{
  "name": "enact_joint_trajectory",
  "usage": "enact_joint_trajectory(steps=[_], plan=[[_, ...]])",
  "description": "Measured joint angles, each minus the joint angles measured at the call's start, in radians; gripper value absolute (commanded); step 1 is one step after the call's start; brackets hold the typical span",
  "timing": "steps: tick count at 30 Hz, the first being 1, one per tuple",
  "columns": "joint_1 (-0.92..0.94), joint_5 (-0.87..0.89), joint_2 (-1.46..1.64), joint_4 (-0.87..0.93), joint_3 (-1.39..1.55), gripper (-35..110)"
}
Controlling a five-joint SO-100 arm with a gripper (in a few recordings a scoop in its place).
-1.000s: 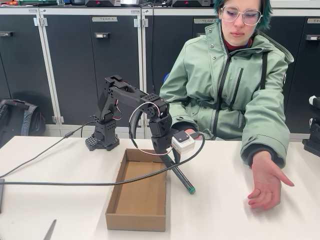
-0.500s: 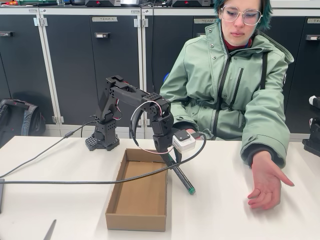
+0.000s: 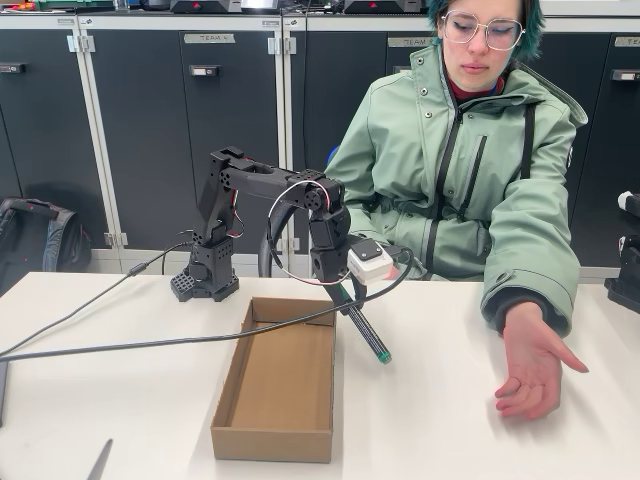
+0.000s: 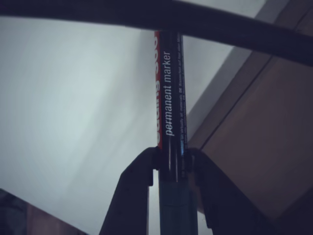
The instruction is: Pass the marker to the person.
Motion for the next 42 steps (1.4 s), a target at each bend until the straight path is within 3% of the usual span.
enact_joint_trajectory(steps=[6, 14, 18, 29, 42], plan=[[-0.051, 0.097, 0.141, 0.163, -0.143, -5], [-0.094, 0.123, 0.359, 0.218, -0.166, -5], [-0.078, 0.095, 0.448, 0.141, -0.112, -5], [0.018, -0.014, 0.543, -0.341, 0.103, -5], [0.083, 0.066, 0.236, -0.600, 0.052, -5]])
